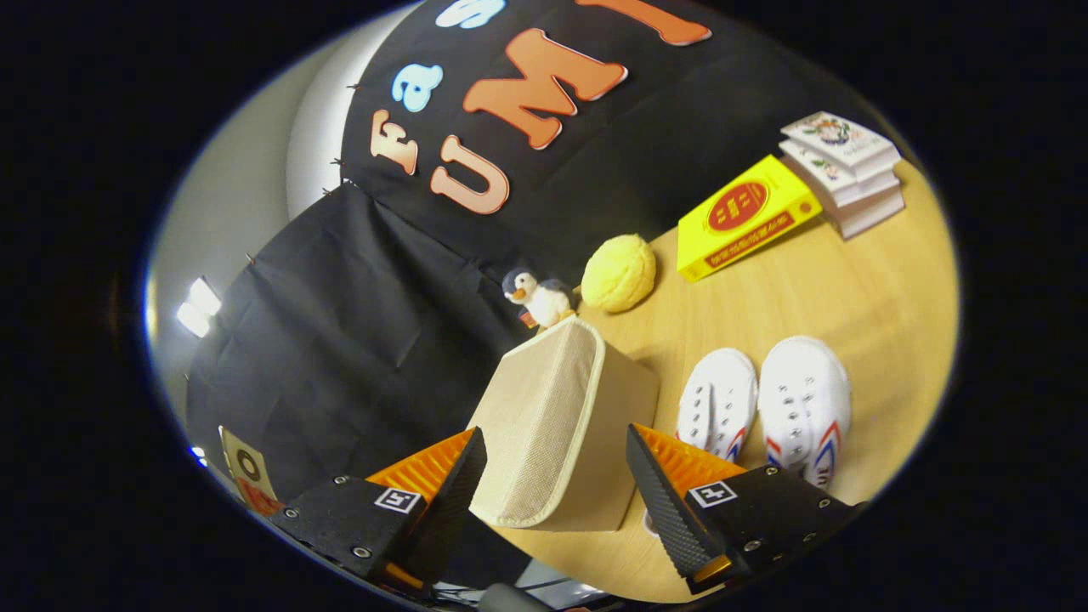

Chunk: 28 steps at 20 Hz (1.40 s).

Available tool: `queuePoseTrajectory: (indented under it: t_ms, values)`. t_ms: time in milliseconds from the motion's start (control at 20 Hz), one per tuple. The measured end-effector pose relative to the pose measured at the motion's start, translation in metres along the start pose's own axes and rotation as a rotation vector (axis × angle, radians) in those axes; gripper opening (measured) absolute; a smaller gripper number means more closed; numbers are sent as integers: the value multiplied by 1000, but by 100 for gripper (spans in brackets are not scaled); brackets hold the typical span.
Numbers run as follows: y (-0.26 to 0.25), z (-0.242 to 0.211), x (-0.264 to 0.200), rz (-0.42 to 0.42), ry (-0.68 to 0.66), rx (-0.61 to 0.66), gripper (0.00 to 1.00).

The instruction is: Open the storage box then place both shoes into the box .Put the left shoe in first, then the right shoe, with the right side of both shoes facing outward in a uniform manner.

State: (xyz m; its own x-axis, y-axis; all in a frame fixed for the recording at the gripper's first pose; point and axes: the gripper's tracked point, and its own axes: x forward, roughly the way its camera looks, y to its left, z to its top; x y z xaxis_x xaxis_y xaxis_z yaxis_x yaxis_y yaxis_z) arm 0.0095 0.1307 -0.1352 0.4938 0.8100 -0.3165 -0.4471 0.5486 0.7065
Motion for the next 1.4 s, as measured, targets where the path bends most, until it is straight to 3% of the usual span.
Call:
queuePoseTrajectory:
  t_ms: [150,850,950,1050,1150,1200,1400]
  values:
    - [4,-13,20,98,70,109,98]
    - [27,-50,54,245,266,282,95]
    - [26,-49,52,237,255,277,87]
    - [33,-42,45,254,229,302,74]
    - [37,-37,42,256,200,309,56]
    - [40,-36,39,258,191,304,42]
    - [48,-32,33,227,157,293,15]
